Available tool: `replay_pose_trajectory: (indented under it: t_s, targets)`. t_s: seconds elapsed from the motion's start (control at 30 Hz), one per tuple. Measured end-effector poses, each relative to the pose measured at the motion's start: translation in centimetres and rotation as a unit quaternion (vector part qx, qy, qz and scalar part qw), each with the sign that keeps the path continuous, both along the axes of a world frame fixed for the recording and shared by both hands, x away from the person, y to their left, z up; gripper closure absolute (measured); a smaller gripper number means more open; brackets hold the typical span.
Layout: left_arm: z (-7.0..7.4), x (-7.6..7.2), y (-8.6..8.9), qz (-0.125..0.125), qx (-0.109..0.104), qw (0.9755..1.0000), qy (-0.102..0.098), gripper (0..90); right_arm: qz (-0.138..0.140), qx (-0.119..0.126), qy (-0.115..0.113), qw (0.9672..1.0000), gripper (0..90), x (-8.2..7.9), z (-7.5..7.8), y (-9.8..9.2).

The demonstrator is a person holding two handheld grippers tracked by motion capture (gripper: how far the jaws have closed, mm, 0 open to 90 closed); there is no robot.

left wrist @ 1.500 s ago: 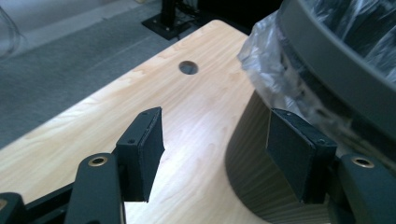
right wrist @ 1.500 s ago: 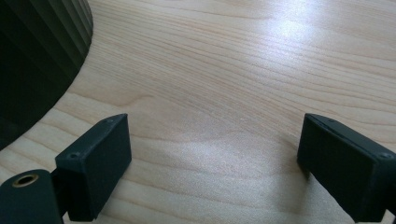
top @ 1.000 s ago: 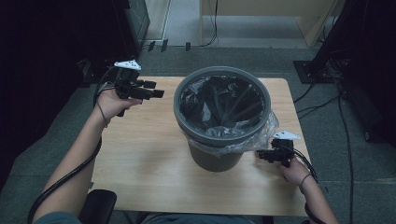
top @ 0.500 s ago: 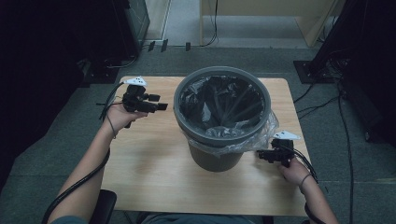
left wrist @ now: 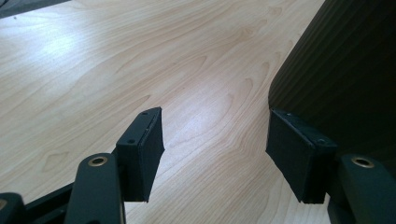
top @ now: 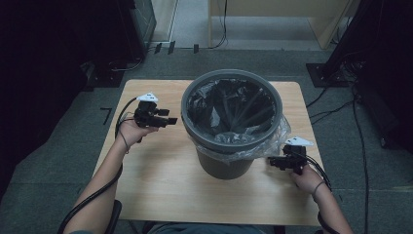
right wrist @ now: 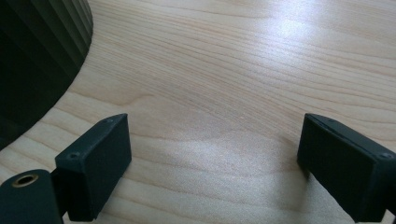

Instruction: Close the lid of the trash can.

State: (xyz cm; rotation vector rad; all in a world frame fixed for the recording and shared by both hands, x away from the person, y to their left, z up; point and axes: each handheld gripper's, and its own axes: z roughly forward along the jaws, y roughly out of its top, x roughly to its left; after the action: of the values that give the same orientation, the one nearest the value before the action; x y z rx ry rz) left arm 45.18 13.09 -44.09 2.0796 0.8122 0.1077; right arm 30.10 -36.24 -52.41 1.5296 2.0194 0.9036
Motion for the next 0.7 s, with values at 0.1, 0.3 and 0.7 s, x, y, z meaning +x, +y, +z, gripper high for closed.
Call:
replay_pose_trajectory:
  t_s: [0.1,0.3,0.7]
  targets:
    - [-0.6,0.0,0.1,0.003,0.006,0.9999,-0.011,35.6,0.000,0.000,0.000,1.0000,9.9,0.0,0.0,0.0]
    - [-2.0,-0.1,0.4,0.012,0.014,0.9998,-0.009,34.9,0.000,0.000,0.000,1.0000,9.9,0.0,0.0,0.0]
    - [-5.0,-0.2,0.6,0.011,0.038,0.9992,0.002,34.5,0.000,0.000,0.000,1.0000,9.8,0.0,0.0,0.0]
